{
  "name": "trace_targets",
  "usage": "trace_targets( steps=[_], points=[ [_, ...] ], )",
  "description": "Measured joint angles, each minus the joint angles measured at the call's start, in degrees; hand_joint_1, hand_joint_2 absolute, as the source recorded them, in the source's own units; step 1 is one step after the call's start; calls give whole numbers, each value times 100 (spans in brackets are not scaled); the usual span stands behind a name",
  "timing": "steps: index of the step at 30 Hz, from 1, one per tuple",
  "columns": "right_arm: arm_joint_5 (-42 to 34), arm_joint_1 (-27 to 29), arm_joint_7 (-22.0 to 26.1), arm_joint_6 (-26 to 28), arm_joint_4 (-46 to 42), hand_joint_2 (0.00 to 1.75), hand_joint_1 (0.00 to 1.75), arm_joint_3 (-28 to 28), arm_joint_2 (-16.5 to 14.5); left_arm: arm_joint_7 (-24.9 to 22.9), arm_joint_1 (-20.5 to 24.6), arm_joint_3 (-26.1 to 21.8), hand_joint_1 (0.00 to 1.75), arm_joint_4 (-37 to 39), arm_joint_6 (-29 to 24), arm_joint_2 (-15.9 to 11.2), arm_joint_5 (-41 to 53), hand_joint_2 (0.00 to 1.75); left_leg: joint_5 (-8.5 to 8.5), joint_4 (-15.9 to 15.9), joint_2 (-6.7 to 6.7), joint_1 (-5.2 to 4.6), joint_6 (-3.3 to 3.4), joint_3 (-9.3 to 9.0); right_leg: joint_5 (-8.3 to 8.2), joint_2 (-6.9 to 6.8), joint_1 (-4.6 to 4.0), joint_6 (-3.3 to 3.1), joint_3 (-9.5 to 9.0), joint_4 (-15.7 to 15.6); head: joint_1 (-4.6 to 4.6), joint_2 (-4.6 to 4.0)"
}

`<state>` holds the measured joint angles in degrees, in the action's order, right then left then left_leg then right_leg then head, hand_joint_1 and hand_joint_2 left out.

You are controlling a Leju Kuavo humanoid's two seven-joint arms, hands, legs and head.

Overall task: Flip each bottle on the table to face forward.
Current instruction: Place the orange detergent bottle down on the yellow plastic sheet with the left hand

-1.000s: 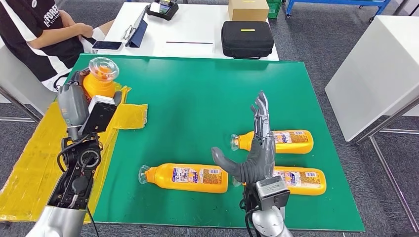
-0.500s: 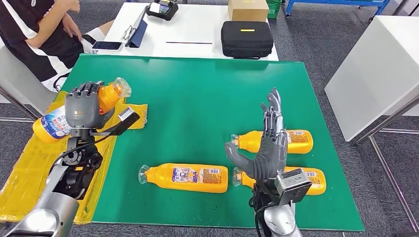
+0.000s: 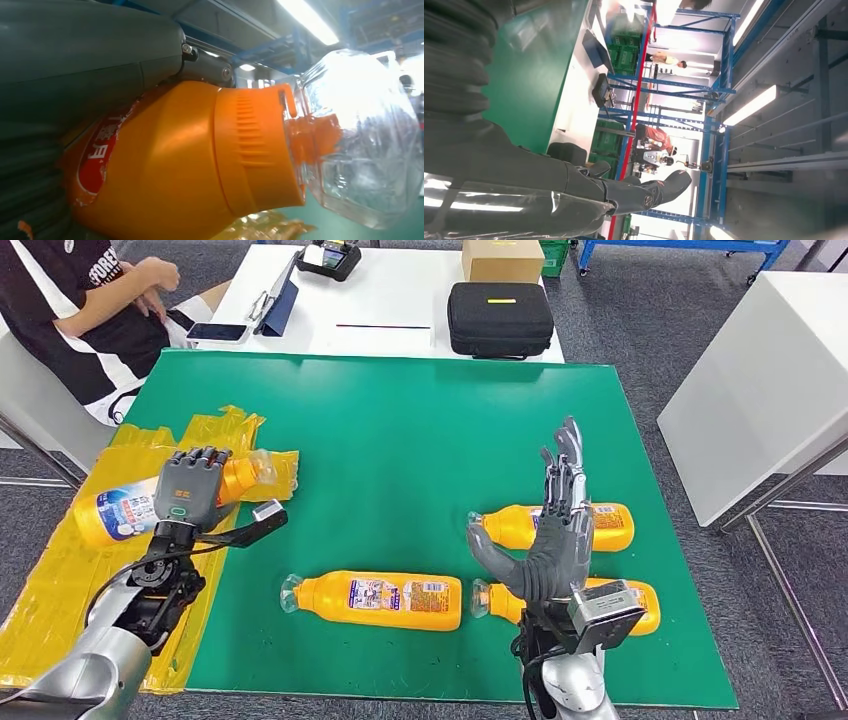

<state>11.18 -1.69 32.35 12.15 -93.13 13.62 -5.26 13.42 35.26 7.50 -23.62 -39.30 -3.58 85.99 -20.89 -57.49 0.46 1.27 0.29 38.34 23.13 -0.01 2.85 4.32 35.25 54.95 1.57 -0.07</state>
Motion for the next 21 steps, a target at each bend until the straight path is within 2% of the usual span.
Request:
trace_targets(
  steps=[4,8,9,13,16,21],
  points=[
    [5,-20,0,-1,64,175,0,0,2,417,-36,2,173,12,-8,-16,24,175,0,0,-1,0,0,0,-1,0,0,0,-2,0,-1,0],
    [7,-46,0,0,146,175,0,0,1,580,-99,-14,0,-18,-9,-30,-19,175,0,0,-1,0,0,0,-1,-1,0,1,-2,0,0,0],
    [9,-49,0,0,165,175,0,0,0,630,-117,-31,0,-29,-9,-31,-70,175,0,0,-1,0,0,0,0,-1,0,0,-1,0,-1,0],
    [28,-55,0,6,222,175,0,0,-1,697,-146,-105,0,-40,-5,-31,-159,0,0,0,-1,0,0,0,0,-1,0,0,-1,0,0,0],
    [53,-73,-2,33,260,175,0,2,-1,566,-116,-148,0,47,212,-28,-115,0,0,0,-1,0,0,0,0,-1,0,0,-1,0,-1,0],
    [64,-114,-29,44,309,175,0,3,-1,258,-80,-158,0,256,1322,-25,62,0,1,0,-1,0,0,0,-1,-1,0,0,-1,0,-2,0]
  ],
)
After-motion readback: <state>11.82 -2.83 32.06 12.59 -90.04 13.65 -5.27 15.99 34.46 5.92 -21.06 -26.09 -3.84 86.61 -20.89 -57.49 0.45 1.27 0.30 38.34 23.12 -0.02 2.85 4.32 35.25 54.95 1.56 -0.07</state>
